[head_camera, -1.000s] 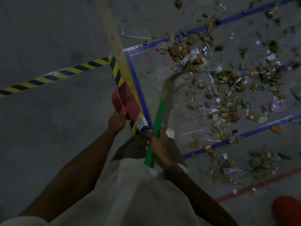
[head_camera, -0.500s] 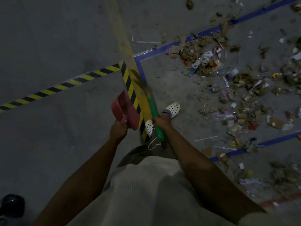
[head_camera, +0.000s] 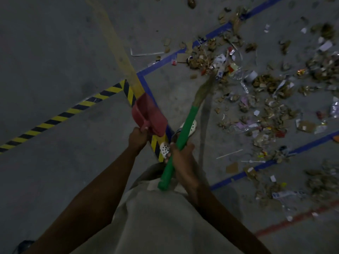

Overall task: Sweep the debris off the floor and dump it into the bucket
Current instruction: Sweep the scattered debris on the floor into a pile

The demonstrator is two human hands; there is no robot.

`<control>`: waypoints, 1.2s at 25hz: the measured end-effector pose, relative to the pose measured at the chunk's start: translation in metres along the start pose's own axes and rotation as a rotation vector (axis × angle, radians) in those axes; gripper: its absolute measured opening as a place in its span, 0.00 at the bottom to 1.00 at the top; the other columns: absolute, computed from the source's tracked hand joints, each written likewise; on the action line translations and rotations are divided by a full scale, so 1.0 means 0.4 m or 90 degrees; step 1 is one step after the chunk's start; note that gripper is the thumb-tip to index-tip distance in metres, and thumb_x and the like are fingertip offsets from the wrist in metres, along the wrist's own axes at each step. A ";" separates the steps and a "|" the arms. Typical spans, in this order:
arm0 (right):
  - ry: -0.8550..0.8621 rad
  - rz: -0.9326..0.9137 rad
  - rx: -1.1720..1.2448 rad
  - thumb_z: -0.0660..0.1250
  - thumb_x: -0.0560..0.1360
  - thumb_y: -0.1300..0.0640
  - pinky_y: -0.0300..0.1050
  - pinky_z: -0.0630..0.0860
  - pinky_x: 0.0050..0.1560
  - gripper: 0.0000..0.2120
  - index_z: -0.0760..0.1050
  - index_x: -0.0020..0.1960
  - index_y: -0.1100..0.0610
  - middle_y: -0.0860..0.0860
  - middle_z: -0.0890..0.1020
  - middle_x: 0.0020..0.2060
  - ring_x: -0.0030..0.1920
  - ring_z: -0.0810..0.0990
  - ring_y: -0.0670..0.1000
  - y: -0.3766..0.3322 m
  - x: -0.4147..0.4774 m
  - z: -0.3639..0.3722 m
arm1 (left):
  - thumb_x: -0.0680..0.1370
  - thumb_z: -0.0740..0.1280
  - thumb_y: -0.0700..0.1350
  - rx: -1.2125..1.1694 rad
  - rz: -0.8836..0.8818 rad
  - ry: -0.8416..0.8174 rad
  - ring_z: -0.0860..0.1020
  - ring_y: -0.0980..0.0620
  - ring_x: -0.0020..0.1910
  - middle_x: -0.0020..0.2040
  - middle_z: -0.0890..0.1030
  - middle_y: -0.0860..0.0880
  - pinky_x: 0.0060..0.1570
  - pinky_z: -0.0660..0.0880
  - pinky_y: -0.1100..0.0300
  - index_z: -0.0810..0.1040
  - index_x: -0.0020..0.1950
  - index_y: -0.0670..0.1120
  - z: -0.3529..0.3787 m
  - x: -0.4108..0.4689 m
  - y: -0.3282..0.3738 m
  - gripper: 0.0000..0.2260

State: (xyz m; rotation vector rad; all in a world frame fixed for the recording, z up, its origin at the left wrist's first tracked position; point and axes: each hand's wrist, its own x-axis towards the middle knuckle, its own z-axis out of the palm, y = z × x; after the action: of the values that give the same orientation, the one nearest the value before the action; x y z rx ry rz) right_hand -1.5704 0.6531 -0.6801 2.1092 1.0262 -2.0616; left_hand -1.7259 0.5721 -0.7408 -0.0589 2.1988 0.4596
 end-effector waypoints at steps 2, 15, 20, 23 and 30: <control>-0.098 0.020 0.037 0.70 0.75 0.53 0.44 0.77 0.27 0.20 0.66 0.63 0.49 0.52 0.83 0.33 0.27 0.81 0.51 -0.001 -0.073 0.013 | 0.82 0.60 0.57 0.005 0.035 0.005 0.80 0.41 0.52 0.50 0.82 0.38 0.52 0.75 0.50 0.75 0.53 0.36 -0.022 0.011 0.042 0.22; -0.379 -0.025 -0.415 0.70 0.72 0.62 0.47 0.79 0.33 0.22 0.67 0.62 0.51 0.56 0.81 0.43 0.35 0.82 0.54 -0.209 -0.043 0.469 | 0.82 0.61 0.55 -0.247 -0.152 0.147 0.79 0.36 0.54 0.55 0.81 0.36 0.55 0.77 0.45 0.74 0.53 0.39 -0.341 0.046 -0.129 0.18; -0.255 -0.009 -0.544 0.69 0.72 0.67 0.50 0.75 0.38 0.08 0.76 0.51 0.68 0.62 0.78 0.40 0.34 0.77 0.58 -0.316 0.045 0.652 | 0.81 0.62 0.57 -0.317 -0.210 0.116 0.78 0.36 0.59 0.60 0.79 0.36 0.62 0.74 0.43 0.75 0.64 0.37 -0.502 0.159 -0.165 0.24; -0.120 0.056 -0.392 0.67 0.74 0.70 0.49 0.74 0.35 0.05 0.77 0.50 0.70 0.64 0.76 0.37 0.30 0.73 0.57 -0.334 0.085 0.688 | 0.80 0.62 0.58 -0.293 -0.179 0.062 0.79 0.35 0.57 0.58 0.80 0.35 0.59 0.76 0.41 0.77 0.62 0.37 -0.577 0.261 -0.166 0.25; 0.054 0.105 0.122 0.56 0.82 0.69 0.42 0.66 0.32 0.06 0.69 0.48 0.64 0.58 0.70 0.35 0.29 0.67 0.51 -0.404 0.102 0.699 | 0.81 0.62 0.58 -0.187 -0.075 -0.004 0.81 0.36 0.50 0.48 0.82 0.38 0.50 0.76 0.47 0.74 0.52 0.41 -0.710 0.401 -0.087 0.18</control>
State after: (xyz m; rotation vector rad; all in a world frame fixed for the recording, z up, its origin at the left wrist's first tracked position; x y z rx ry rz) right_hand -1.8951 0.6725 -0.6845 2.2992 0.6580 -2.0817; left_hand -2.0335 0.4604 -0.7168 -0.3423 2.0923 0.7104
